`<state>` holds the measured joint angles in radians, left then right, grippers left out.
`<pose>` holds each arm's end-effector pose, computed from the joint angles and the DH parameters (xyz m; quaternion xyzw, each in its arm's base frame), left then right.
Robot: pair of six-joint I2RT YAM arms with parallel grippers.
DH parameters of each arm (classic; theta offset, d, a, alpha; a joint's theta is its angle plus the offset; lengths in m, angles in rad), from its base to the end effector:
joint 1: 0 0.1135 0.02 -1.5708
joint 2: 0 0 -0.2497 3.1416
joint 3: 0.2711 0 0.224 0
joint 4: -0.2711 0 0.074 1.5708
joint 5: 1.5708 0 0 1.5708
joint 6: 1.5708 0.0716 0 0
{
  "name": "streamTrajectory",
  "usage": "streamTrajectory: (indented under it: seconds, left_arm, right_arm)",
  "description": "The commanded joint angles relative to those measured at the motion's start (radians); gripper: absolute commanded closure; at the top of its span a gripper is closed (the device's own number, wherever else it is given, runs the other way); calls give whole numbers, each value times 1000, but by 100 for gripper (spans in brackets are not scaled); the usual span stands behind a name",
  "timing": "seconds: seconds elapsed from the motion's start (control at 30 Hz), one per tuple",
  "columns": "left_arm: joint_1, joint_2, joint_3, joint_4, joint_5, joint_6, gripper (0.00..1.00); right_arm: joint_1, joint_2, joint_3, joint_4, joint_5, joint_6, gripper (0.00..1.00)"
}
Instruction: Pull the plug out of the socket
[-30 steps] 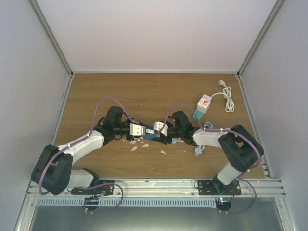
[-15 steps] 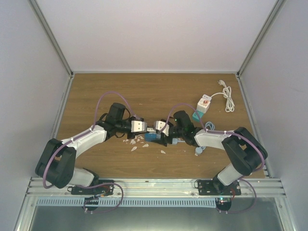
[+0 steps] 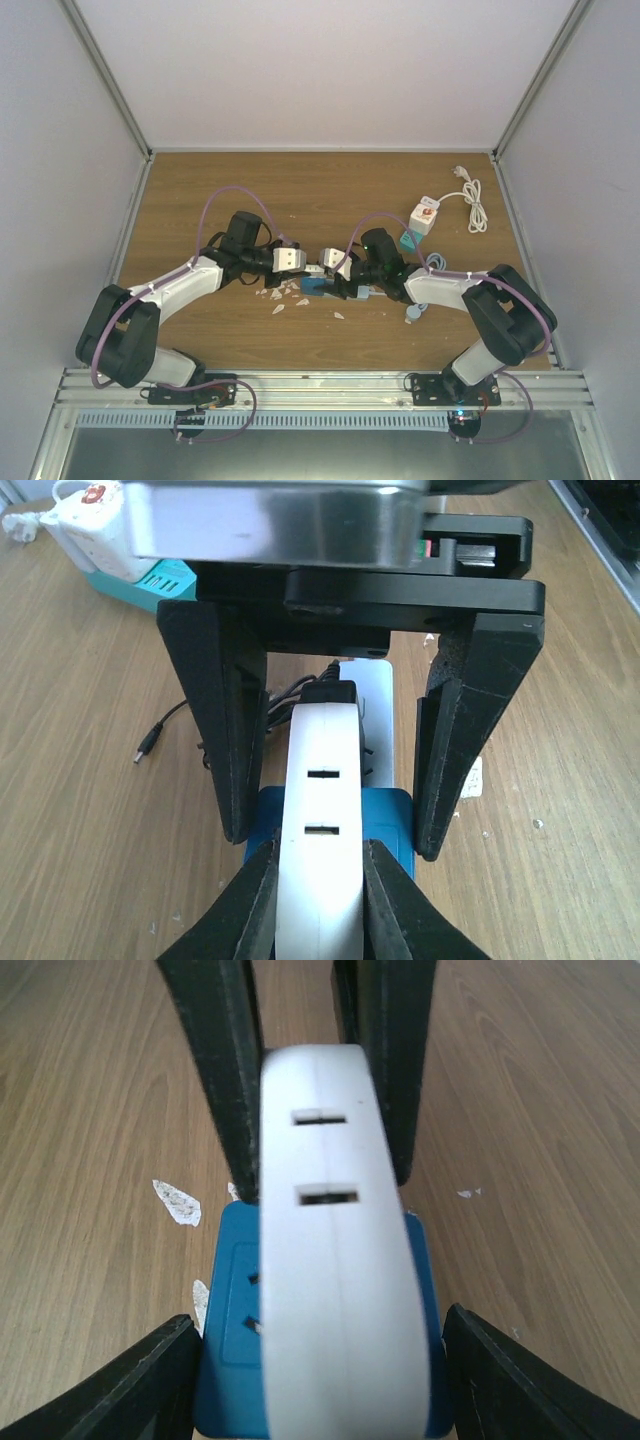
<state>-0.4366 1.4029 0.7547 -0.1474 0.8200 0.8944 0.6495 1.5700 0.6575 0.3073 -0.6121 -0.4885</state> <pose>0.2248 -0.1627 0.1895 0.6428 0.5749 -0.2808 0.4213 0.2207 0.2192 0.1537 -0.5729 0.6361 0.3016 0.4198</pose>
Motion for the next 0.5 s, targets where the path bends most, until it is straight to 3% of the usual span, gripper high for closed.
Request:
streamTrajectory:
  seconds: [0.0,0.47]
  left_arm:
    - [1,16,73,-44,74,-42,87]
    - [28,12,114,-67,203,-101,96]
  right_arm:
    - [-3,6,9,16,-18,-9,38]
    - [-3,27,1,9,13,-47,48]
